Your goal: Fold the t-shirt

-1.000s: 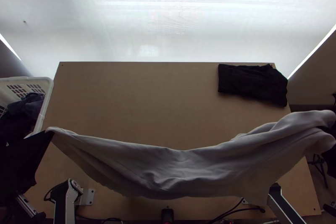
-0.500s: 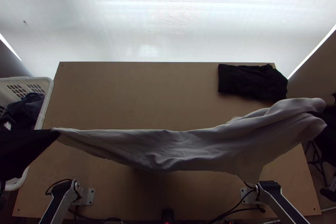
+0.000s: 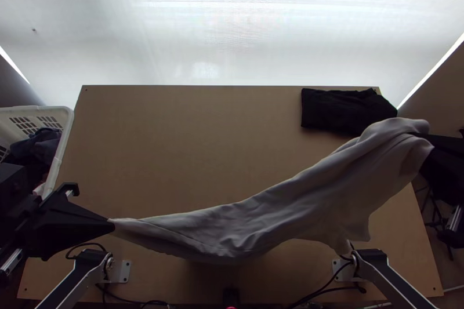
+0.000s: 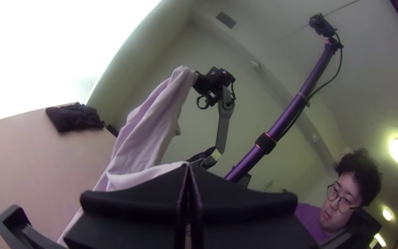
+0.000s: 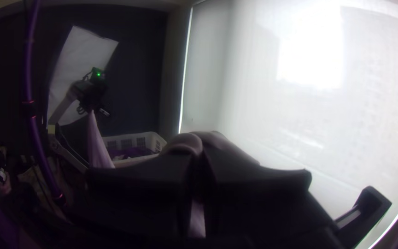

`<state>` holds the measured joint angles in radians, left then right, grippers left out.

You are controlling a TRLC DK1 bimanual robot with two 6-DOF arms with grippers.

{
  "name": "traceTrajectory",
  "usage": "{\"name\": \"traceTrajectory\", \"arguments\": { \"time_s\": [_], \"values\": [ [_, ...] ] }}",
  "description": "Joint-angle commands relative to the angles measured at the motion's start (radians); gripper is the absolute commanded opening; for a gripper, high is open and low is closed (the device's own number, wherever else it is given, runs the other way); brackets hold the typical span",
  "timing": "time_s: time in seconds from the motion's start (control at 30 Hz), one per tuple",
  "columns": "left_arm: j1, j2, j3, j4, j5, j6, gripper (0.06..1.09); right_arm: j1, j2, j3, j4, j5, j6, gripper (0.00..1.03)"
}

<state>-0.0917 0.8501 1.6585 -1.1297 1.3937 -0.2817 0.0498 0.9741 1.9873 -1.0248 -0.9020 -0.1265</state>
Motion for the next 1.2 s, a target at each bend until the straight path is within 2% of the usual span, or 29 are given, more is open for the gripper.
{"name": "traceTrajectory", "arguments": {
  "time_s": [0.0,0.13,0.33,0.43,0.6,0.7,0.77,0.87,0.97,1.03,1.17],
  "values": [
    [-0.074,0.023,0.003,-0.042,-0.007,-0.01,0.09,0.147,0.032,0.067,-0.104,0.003,-0.019,0.03],
    [-0.118,0.0,0.027,-0.061,-0.007,-0.01,0.09,0.301,0.034,0.105,-0.27,0.0,-0.107,0.03],
    [-0.151,-0.049,0.069,-0.093,-0.001,-0.008,0.09,0.361,0.009,0.173,-0.388,-0.037,-0.124,0.03],
    [-0.166,-0.072,0.06,-0.104,0.001,-0.008,0.09,0.372,0.002,0.165,-0.478,-0.051,-0.171,0.03],
    [-0.14,-0.095,-0.1,-0.101,0.001,-0.008,0.09,0.371,-0.034,-0.01,-0.469,-0.055,-0.18,0.03],
    [-0.137,-0.08,-0.2,-0.096,-0.007,-0.008,0.09,0.364,-0.035,-0.102,-0.411,-0.054,-0.173,0.03],
    [-0.14,-0.051,-0.243,-0.093,-0.051,0.012,0.09,0.357,-0.014,-0.156,-0.371,-0.044,-0.163,0.03],
    [-0.137,0.026,-0.276,-0.096,-0.131,0.142,0.09,0.341,0.038,-0.228,-0.288,-0.018,-0.165,0.03],
    [-0.086,0.152,-0.301,-0.131,-0.245,0.361,0.09,0.295,0.121,-0.272,-0.221,-0.015,-0.176,0.03],
    [0.014,0.282,-0.302,-0.168,-0.246,0.487,0.09,0.265,0.193,-0.295,-0.185,-0.017,-0.179,0.03],
    [0.214,0.595,-0.27,-0.171,-0.246,0.661,0.09,0.163,0.344,-0.324,-0.167,-0.017,-0.22,0.03]
  ]
}}
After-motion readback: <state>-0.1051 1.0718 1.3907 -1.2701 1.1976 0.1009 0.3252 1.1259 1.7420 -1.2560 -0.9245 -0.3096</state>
